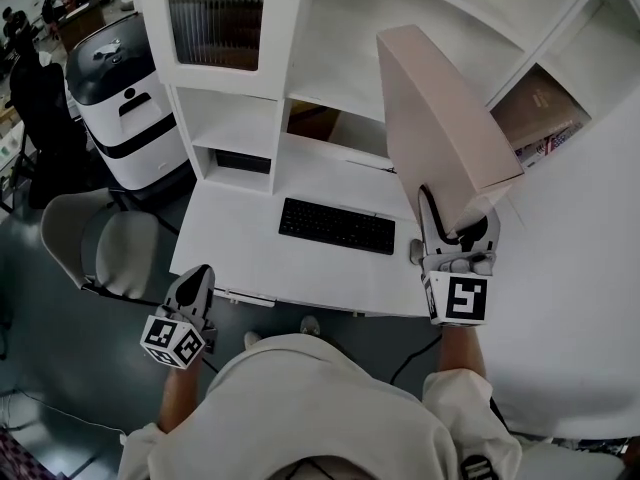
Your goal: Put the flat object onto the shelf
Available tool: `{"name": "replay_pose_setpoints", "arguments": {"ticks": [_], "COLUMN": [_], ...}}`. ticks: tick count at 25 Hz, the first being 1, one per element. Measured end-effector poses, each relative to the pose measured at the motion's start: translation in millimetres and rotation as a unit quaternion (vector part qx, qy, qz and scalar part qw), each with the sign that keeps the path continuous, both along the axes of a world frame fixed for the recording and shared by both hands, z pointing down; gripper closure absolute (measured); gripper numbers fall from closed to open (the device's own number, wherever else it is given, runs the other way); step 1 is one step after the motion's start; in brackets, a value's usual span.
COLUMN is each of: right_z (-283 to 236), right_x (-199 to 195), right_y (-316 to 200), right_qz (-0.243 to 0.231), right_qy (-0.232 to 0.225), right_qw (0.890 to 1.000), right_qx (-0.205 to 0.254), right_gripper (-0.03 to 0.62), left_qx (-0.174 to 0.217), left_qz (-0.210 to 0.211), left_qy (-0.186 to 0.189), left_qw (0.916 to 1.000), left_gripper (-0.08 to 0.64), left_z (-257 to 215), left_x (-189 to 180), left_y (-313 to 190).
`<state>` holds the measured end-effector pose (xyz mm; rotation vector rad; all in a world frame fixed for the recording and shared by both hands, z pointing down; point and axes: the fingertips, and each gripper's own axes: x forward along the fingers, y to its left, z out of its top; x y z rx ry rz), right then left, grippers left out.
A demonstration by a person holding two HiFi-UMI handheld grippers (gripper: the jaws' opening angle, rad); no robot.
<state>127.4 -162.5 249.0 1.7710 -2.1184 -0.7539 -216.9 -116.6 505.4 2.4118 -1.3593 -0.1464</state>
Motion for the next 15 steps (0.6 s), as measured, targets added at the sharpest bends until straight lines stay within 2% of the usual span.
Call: {"name": "replay_pose_setpoints", "arguments": {"ticks": [7,15], "right_z": [-20,-28], "right_x": [-6,-17], "right_y": [-22,-50], "right_qz": [0.017,0.024], "right_qy": [0.116,0.247], "right_qw": [0.993,0.969], "right_qx": [0.001,0.011], "right_gripper": [0.313,0.313], "left_qx": [-0.004,-0.007], "left_qz": [-0.010,-0.005], "left_qy": [0.011,0.018], "left_qw": [0.9999,0.9998], "left_gripper": [0.555,0.555], "left_z": [4,10], "left_x": [5,19], "left_y": [-12,-23]}}
